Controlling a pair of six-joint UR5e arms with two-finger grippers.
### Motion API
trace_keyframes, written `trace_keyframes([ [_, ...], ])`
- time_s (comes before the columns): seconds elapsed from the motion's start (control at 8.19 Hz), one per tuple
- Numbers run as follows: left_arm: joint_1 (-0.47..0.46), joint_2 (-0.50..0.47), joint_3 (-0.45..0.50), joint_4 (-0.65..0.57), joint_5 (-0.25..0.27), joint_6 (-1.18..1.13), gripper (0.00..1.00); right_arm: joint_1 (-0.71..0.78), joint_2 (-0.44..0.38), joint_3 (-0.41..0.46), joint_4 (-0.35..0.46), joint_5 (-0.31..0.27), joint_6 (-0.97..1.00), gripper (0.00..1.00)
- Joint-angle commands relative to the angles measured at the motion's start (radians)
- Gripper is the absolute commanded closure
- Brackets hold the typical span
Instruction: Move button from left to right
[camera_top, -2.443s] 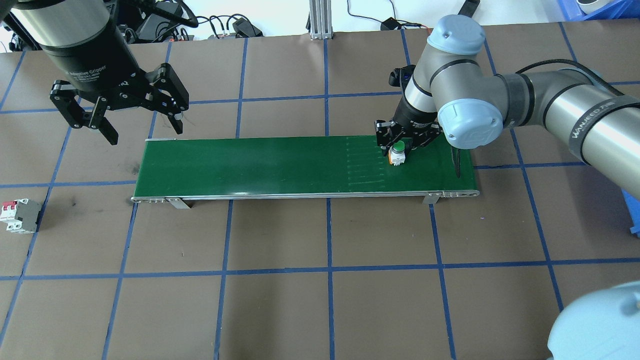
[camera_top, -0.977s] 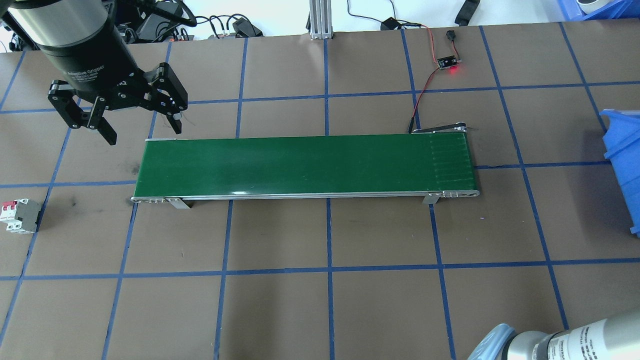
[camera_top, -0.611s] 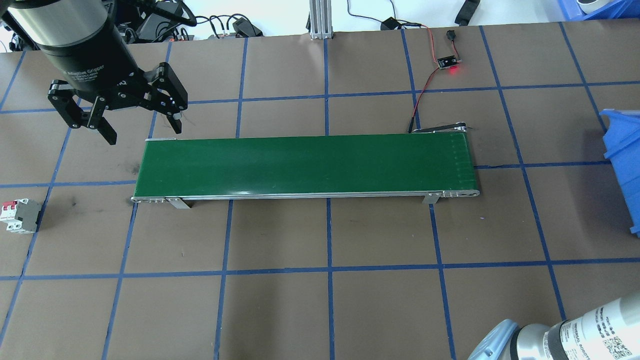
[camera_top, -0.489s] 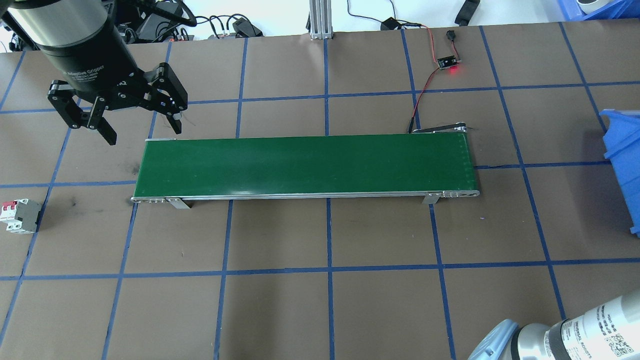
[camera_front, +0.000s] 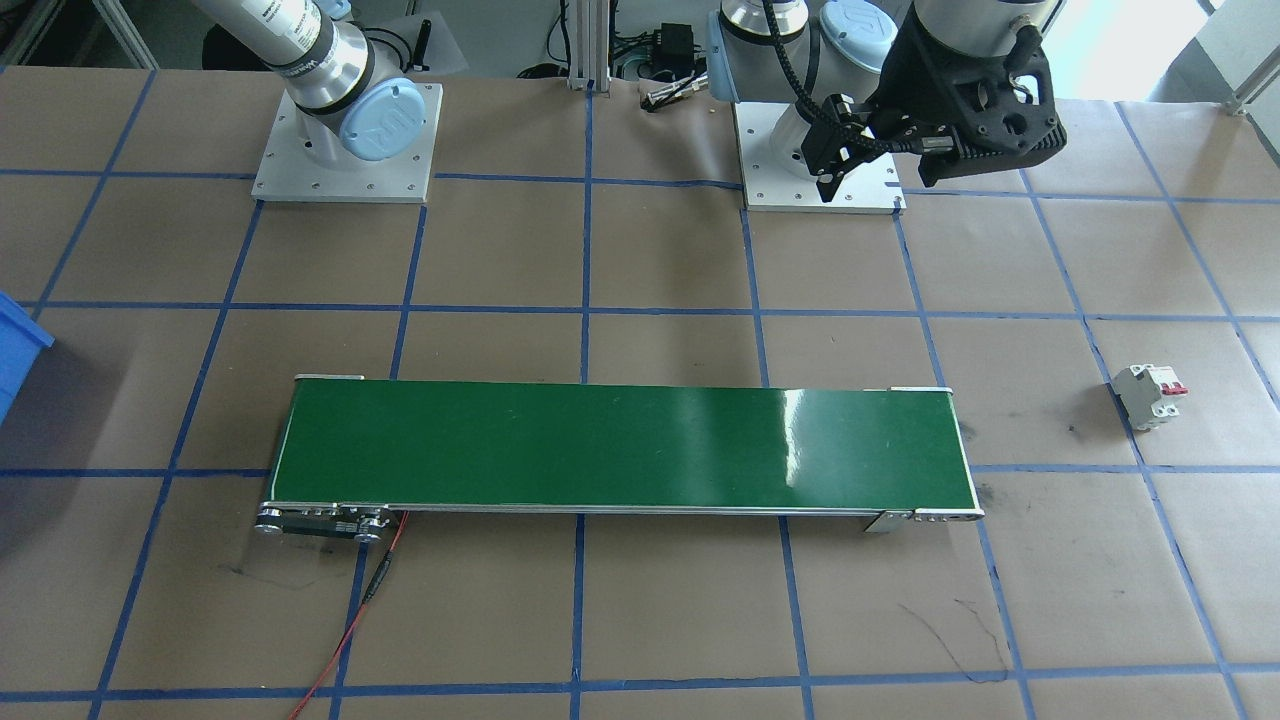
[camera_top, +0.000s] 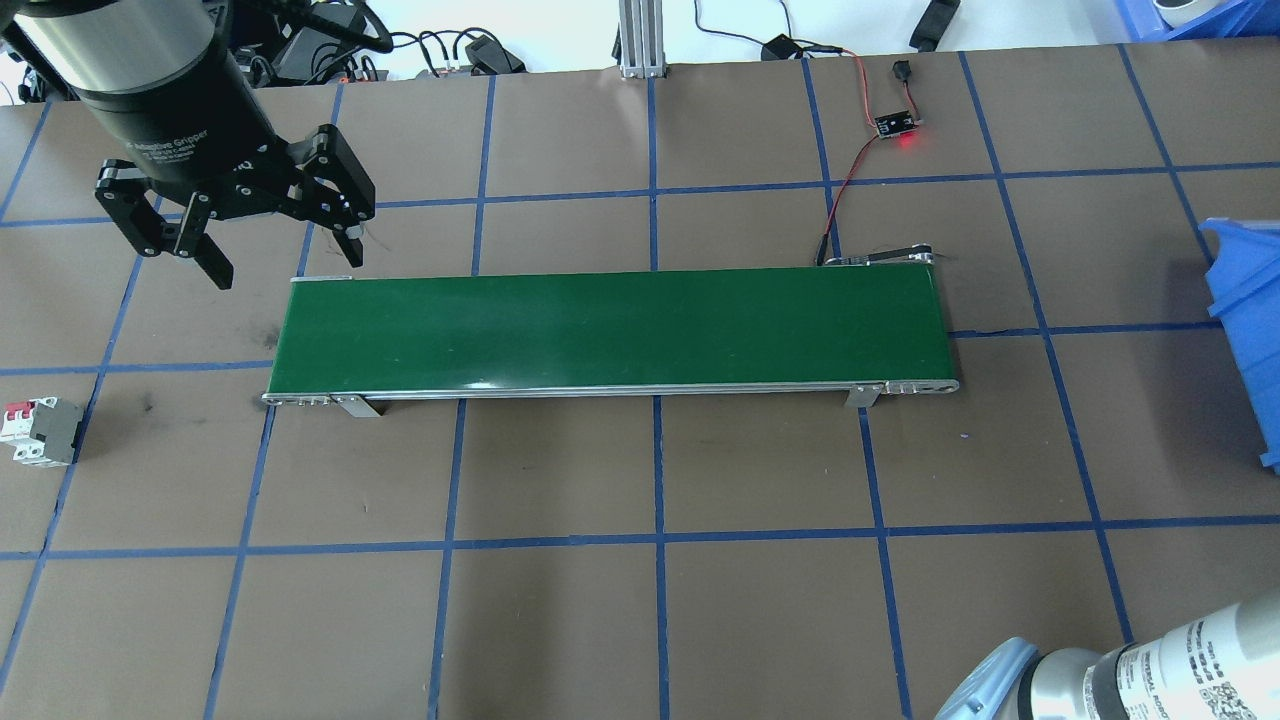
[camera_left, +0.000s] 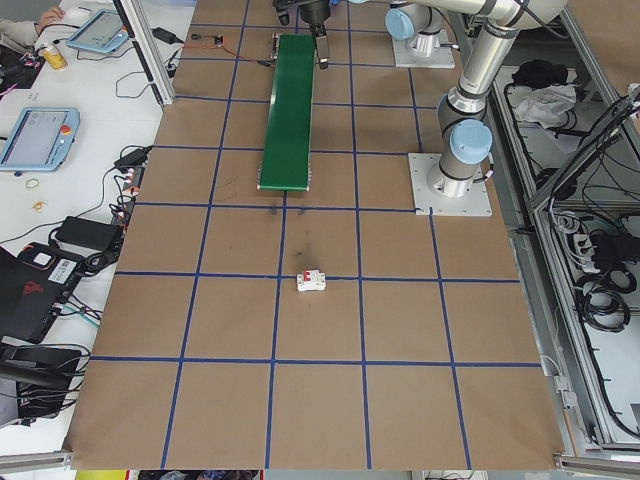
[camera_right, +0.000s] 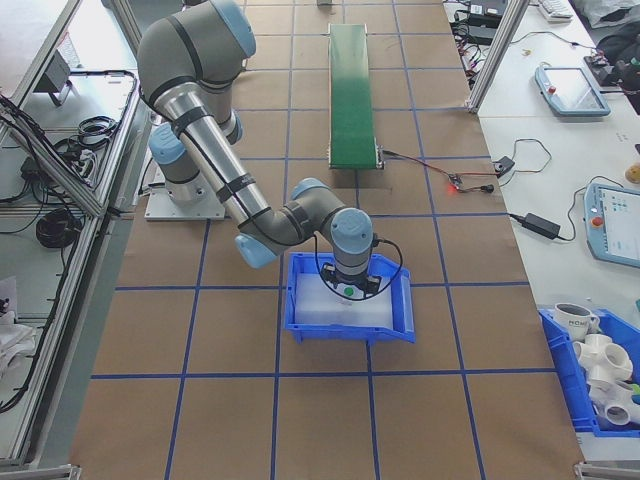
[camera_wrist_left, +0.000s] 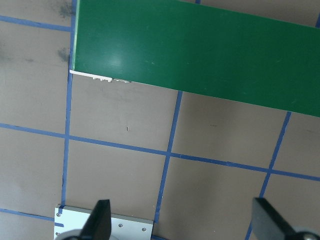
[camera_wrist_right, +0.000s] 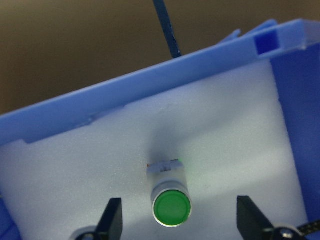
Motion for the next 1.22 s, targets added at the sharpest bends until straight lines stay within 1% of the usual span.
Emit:
trace_keyframes([
  [0.0,0.000,0.002,0.000,0.000,0.000,0.001,0.00,0.000,-0.180,-0.003,0.151,0.013,0.093,0.00],
  [0.24,0.000,0.002,0.000,0.000,0.000,0.001,0.00,0.047,-0.348,-0.006,0.349,0.002,0.359,0.00],
  [0.37,0.000,0.002,0.000,0.000,0.000,0.001,0.00,0.098,-0.405,-0.014,0.413,-0.003,0.478,0.00],
  [0.49,0.000,0.002,0.000,0.000,0.000,0.001,0.00,0.173,-0.454,-0.031,0.496,-0.009,0.638,0.00],
  [0.61,0.000,0.003,0.000,0.000,0.000,0.001,0.00,0.269,-0.480,-0.040,0.545,-0.023,0.825,0.00],
  [0.85,0.001,0.003,0.000,0.000,0.000,0.001,0.00,0.484,-0.480,-0.042,0.549,-0.033,1.198,0.00],
  [1.1,0.002,0.005,0.000,0.000,0.000,0.001,0.00,0.757,-0.474,-0.043,0.547,-0.101,1.606,0.00],
])
